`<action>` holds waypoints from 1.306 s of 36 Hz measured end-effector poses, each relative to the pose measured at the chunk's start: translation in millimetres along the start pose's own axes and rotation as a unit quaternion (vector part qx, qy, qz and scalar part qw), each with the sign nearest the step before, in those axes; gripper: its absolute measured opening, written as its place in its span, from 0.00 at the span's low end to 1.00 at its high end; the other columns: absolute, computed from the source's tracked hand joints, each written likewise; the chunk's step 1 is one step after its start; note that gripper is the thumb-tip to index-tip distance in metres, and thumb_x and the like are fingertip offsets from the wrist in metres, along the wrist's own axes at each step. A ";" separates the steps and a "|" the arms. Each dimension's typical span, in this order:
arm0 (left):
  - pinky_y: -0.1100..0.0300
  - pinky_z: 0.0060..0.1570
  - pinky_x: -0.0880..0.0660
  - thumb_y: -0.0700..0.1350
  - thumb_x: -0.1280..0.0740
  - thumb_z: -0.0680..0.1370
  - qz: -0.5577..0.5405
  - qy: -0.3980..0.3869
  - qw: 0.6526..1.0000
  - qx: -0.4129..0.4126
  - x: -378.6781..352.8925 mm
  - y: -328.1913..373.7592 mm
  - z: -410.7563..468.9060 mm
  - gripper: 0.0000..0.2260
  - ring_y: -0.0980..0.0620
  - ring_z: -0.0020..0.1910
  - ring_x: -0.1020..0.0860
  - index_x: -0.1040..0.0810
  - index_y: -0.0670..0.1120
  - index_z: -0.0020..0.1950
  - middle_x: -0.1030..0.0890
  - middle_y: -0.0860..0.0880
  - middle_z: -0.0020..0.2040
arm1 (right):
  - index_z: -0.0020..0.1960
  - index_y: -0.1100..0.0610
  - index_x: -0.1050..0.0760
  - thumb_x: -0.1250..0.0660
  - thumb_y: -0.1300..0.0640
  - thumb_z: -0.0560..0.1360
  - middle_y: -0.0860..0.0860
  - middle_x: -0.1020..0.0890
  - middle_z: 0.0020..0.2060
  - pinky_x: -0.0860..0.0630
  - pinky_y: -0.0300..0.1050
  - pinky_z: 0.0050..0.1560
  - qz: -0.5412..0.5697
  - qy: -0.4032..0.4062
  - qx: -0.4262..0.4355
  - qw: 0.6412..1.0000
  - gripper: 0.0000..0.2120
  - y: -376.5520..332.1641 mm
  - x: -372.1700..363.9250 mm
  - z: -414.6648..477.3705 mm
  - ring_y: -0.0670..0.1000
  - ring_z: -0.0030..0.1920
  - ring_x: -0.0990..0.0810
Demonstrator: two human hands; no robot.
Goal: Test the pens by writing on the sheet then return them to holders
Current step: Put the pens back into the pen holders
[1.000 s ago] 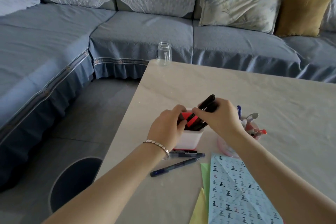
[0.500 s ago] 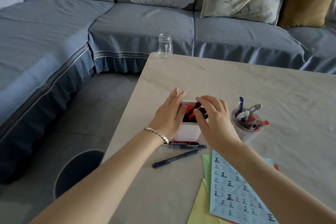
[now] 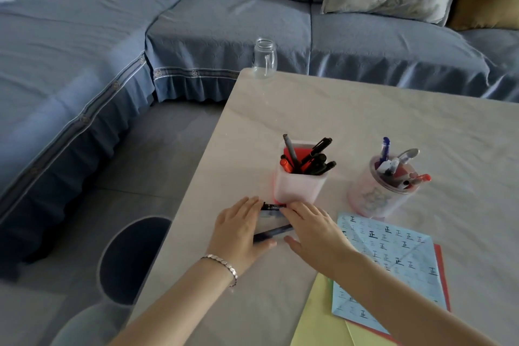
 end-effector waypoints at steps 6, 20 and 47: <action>0.59 0.58 0.39 0.53 0.42 0.78 0.066 -0.008 0.996 -0.054 6.8 18.9 6.1 0.18 0.50 0.62 0.34 0.32 0.50 0.67 0.31 0.51 0.61 | 0.47 0.58 0.24 0.28 0.53 0.66 0.53 0.25 0.47 0.24 0.47 0.51 -0.056 -0.004 0.014 0.998 0.13 -5.5 -6.7 11.9 0.52 0.50 0.25; 0.62 0.40 0.30 0.41 0.31 0.72 -0.243 0.025 0.970 -0.002 25.8 27.6 -12.2 0.04 0.54 0.39 0.24 0.21 0.45 0.46 0.25 0.55 0.38 | 0.35 0.55 0.28 0.49 0.58 0.62 0.47 0.27 0.28 0.34 0.40 0.28 -0.030 0.051 0.044 0.997 0.10 -9.6 18.5 -15.0 0.48 0.25 0.29; 0.62 0.38 0.23 0.40 0.30 0.73 -0.651 -0.003 0.756 0.062 62.0 123.5 -7.4 0.02 0.49 0.38 0.19 0.20 0.43 0.44 0.16 0.44 0.42 | 0.42 0.66 0.23 0.39 0.56 0.72 0.61 0.20 0.35 0.22 0.46 0.37 0.812 -0.081 -0.132 0.562 0.13 15.4 51.0 -93.2 0.58 0.35 0.20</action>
Point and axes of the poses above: each hand's wrist, its own z-axis towards the middle knuckle, its own x-axis out of the back of the hand, y = z × x, the point moved 9 cm from there along z, towards the middle knuckle
